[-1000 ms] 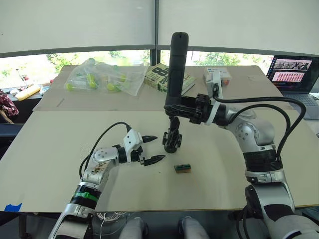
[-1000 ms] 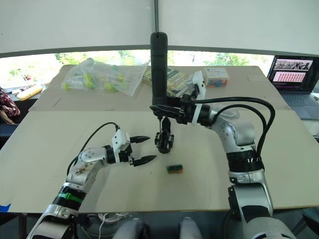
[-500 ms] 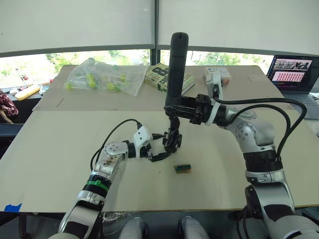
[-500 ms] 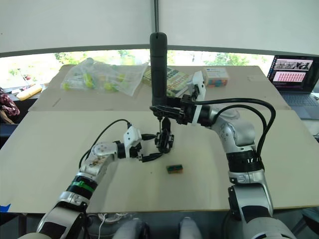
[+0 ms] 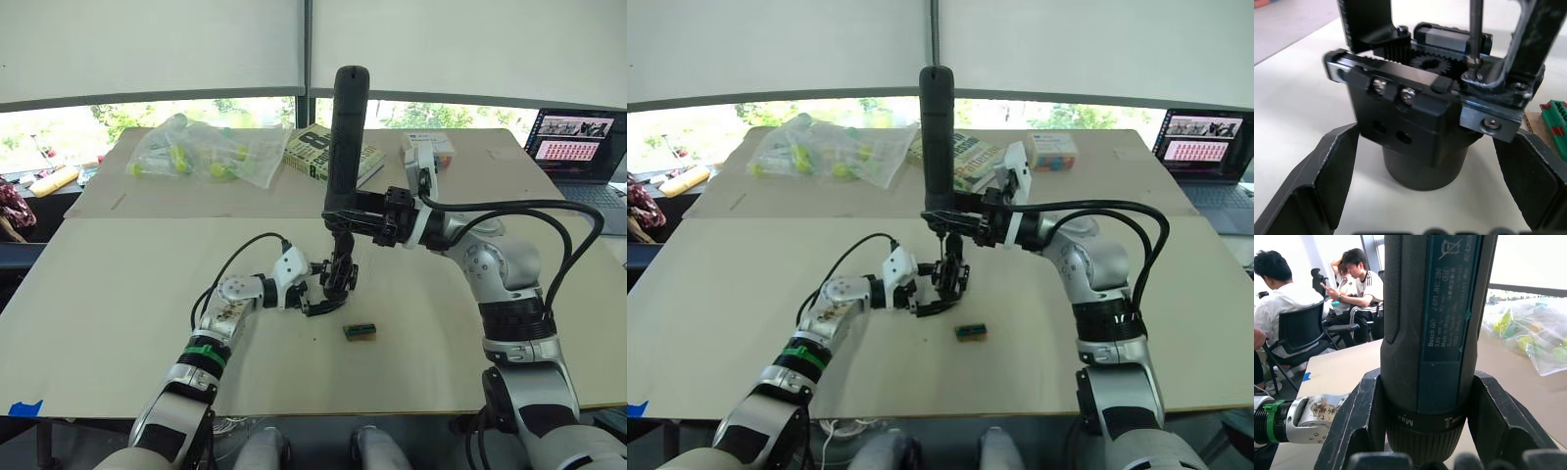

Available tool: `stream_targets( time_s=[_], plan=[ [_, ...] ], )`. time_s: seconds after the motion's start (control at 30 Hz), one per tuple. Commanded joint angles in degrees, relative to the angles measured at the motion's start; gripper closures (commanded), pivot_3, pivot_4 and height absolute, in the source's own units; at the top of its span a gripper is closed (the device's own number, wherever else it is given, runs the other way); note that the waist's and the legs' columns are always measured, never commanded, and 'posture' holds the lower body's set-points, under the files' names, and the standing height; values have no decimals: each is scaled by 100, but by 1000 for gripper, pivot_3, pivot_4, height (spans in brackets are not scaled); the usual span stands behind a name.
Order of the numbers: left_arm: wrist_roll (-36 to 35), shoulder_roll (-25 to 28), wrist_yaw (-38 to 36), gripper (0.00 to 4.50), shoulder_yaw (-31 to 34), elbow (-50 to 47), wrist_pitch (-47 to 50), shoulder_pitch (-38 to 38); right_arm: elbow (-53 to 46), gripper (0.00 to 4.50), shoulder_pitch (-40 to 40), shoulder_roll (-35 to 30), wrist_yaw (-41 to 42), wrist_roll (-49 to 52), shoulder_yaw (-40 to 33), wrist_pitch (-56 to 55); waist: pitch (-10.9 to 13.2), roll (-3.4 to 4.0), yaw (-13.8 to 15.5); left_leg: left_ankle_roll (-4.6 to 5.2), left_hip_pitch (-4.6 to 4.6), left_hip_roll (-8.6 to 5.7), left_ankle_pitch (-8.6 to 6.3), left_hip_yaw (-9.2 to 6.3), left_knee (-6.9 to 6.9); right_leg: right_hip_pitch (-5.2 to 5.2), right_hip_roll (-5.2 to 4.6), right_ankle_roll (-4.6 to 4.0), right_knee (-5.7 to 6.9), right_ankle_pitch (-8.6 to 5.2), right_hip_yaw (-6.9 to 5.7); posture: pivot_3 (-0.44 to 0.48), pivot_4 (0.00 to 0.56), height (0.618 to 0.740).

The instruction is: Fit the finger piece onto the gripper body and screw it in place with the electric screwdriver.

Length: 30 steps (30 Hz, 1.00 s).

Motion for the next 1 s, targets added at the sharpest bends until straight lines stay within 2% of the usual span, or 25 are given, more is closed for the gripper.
stream_targets(
  time_s=[0.03, 0.4, 0.53, 0.9, 1.0],
  plan=[
    [4, -63, -13, 0, 20, 41, -136, -168, -285, 2576, -85, -45, 48, 39, -97, -242, 0, -1, 0, 0, 0, 0, 0, 0, 0, 0, 0, 0, 0, 0, -1, 0, 150, 740],
    [56, -84, -18, 0, 15, 271, -151, -251, -277, 2576, -70, -29, 19, 26, -112, -268, 1, -1, 0, 0, 0, 0, 0, 0, 0, 0, 0, 0, 0, 0, -1, 0, 150, 740],
    [68, -81, -144, 1321, -45, 288, -154, -239, -267, 2576, -73, -26, 18, 19, -114, -276, 1, -1, 1, 0, 0, 0, 0, 0, 0, 0, 0, 0, 0, 0, -1, 0, 150, 740],
    [94, -143, -145, 1321, -98, 225, -163, -145, -302, 2576, -43, -35, 2, 2, -114, -266, 1, -1, 10, 0, -1, 0, 0, 0, 0, 0, 0, 0, 2, 0, -1, 0, 150, 740],
    [125, -145, -95, 2122, -106, 232, -185, -126, -306, 2576, -32, -38, 5, -10, -110, -277, 1, -1, 13, 0, -1, 0, 0, 0, 0, 0, 0, 0, 1, 0, -1, 0, 150, 740]
  ],
)
